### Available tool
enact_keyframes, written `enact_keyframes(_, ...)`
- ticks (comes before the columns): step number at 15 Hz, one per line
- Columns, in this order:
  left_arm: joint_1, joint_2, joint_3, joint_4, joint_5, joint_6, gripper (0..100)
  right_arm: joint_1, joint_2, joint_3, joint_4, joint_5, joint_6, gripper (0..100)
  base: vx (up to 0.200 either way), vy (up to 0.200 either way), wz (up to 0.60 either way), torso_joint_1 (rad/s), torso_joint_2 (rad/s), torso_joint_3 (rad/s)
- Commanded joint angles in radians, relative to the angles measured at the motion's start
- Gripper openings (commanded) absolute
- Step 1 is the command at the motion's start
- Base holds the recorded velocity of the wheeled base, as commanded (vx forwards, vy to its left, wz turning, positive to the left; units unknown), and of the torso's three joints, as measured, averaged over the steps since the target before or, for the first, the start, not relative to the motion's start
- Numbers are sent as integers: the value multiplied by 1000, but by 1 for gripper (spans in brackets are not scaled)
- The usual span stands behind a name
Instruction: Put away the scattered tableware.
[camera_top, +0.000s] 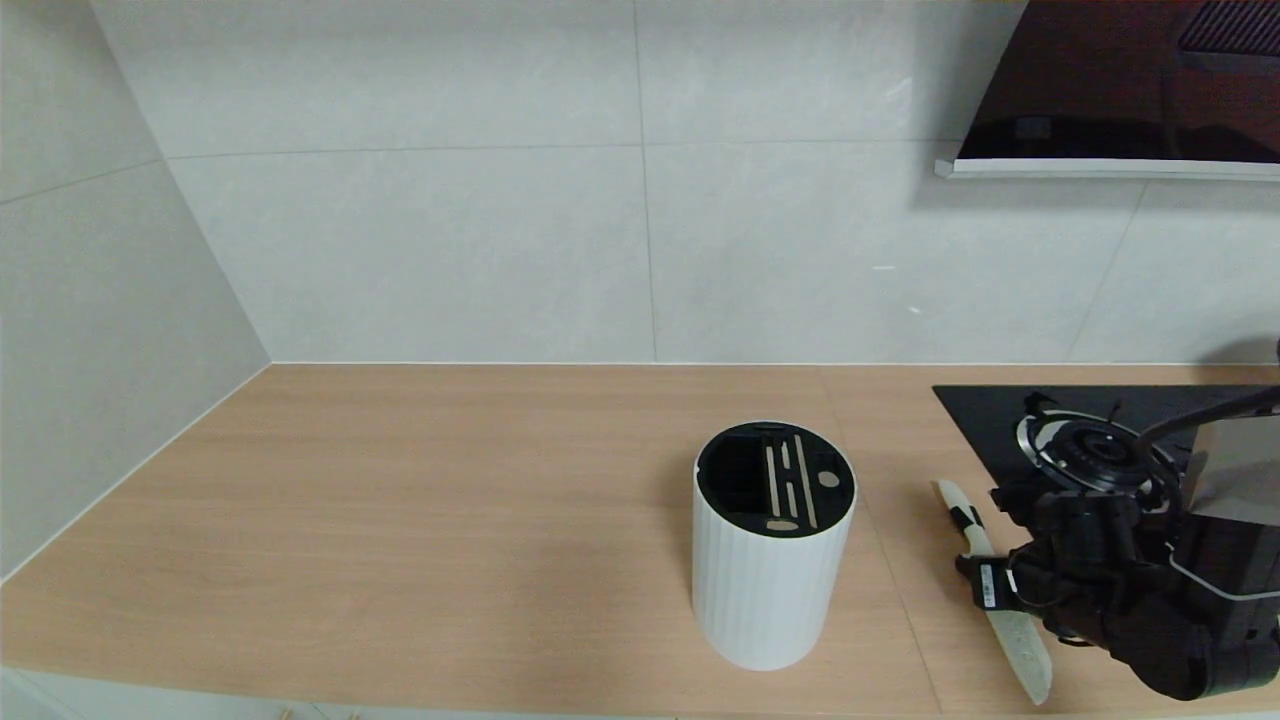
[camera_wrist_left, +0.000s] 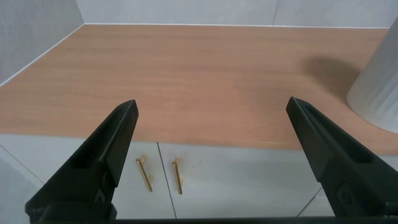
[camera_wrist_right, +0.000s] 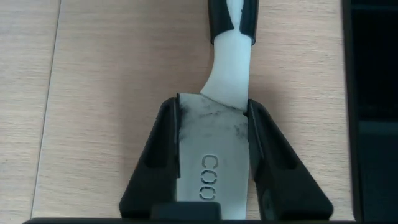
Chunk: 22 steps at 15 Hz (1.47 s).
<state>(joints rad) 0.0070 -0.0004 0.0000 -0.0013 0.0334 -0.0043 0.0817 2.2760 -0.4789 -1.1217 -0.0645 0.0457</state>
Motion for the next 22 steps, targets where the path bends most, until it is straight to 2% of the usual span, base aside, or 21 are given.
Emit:
enact_keyframes(1, 1, 0, 0, 0, 0, 0, 100, 0, 8, 0, 5, -5, 0, 0, 0, 0, 0, 0, 0, 0)
enact_keyframes(6, 1, 0, 0, 0, 0, 1, 100, 1, -35, 10, 5, -32, 2, 0, 0, 0, 0, 0, 0, 0)
enact_keyframes(13, -1, 0, 0, 0, -1, 1, 100, 10, -342, 100, 8, -25, -29, 0, 0, 0, 0, 0, 0, 0)
enact_keyframes(17, 1, 0, -23, -17, -9, -2, 100, 47, -507, 100, 17, -34, -38, 0, 0, 0, 0, 0, 0, 0)
enact_keyframes(18, -1, 0, -87, -11, -30, 0, 100, 55, -549, 92, 23, -34, -40, 0, 0, 0, 0, 0, 0, 0)
enact_keyframes(19, -4, 10, -166, 20, -82, 0, 100, 67, -593, 65, 66, -34, -43, 0, 0, 0, 0, 0, 0, 0)
enact_keyframes(21, -9, 123, -319, 139, -228, 0, 100, 78, -668, -52, 214, -31, -43, 0, 0, 0, 0, 0, 0, 0)
enact_keyframes(22, -9, 186, -364, 159, -265, 1, 100, 93, -693, -109, 276, -26, -43, 0, 0, 0, 0, 0, 0, 0)
